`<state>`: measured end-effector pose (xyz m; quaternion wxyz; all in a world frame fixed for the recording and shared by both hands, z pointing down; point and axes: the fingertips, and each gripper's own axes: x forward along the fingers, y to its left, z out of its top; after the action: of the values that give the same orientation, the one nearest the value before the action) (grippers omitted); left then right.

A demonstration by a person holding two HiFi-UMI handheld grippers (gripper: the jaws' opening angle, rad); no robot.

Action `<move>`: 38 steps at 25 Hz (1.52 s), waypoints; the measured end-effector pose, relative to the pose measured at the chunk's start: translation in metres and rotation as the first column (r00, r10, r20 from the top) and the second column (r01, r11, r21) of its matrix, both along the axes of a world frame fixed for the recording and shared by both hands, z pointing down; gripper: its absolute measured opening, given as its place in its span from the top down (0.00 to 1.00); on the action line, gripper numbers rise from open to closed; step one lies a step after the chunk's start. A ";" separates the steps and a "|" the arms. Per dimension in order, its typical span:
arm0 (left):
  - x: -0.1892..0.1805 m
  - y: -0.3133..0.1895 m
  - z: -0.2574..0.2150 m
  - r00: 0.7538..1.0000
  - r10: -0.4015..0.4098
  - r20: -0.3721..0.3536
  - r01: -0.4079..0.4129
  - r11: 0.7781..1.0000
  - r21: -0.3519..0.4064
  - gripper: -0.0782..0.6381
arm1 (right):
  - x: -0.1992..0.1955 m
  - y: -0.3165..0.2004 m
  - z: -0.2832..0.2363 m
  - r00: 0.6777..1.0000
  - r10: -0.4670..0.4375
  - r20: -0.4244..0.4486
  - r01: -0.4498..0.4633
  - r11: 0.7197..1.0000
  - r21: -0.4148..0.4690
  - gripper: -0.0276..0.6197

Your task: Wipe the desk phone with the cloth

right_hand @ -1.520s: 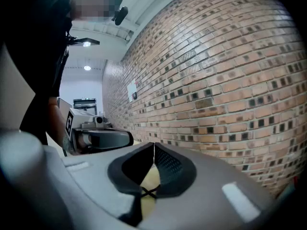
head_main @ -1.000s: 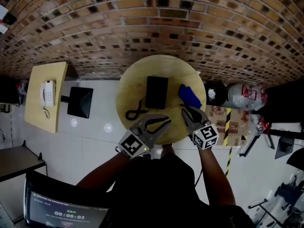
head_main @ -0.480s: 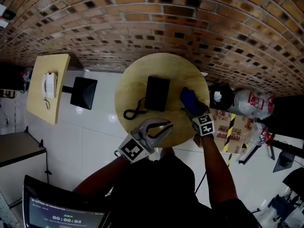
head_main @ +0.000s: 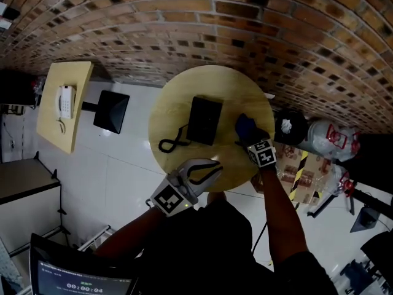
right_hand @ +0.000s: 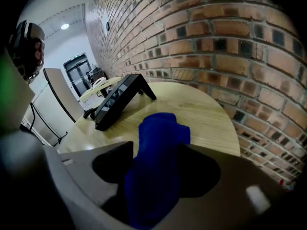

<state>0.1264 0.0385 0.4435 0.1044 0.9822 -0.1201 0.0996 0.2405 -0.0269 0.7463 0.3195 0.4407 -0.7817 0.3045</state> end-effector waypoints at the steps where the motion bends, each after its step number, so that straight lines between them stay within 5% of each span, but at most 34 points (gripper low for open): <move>1: -0.001 0.000 0.001 1.000 -0.002 0.006 0.002 1.000 0.002 0.86 | 0.000 0.000 0.003 1.000 -0.003 -0.008 0.003 1.000 -0.006 0.53; 5: -0.004 -0.002 0.001 1.000 -0.011 0.003 0.011 1.000 0.003 0.86 | 0.004 -0.002 0.008 1.000 0.013 -0.022 -0.014 1.000 -0.012 0.57; 12: -0.009 0.001 0.005 1.000 -0.021 0.020 0.021 1.000 -0.002 0.86 | 0.008 -0.002 0.008 0.999 0.026 -0.021 -0.026 1.000 -0.009 0.79; 21: -0.034 -0.009 -0.005 0.997 -0.073 -0.007 0.073 0.997 0.039 0.86 | -0.041 -0.043 -0.056 0.998 -0.028 0.050 0.021 0.991 0.134 0.81; 28: -0.062 -0.020 -0.016 0.991 -0.128 -0.047 0.130 0.991 0.042 0.87 | -0.105 -0.105 -0.121 0.986 -0.165 0.020 0.153 0.947 0.282 0.81; 38: -0.117 -0.027 -0.010 0.984 -0.173 -0.044 0.176 0.983 0.053 0.87 | -0.152 -0.115 -0.084 0.946 -0.298 -0.126 0.319 0.923 0.214 0.81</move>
<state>0.0091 0.0115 0.4339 0.0871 0.9723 -0.2064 0.0673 0.0884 -0.1415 0.6628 0.3452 0.3597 -0.8561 0.1366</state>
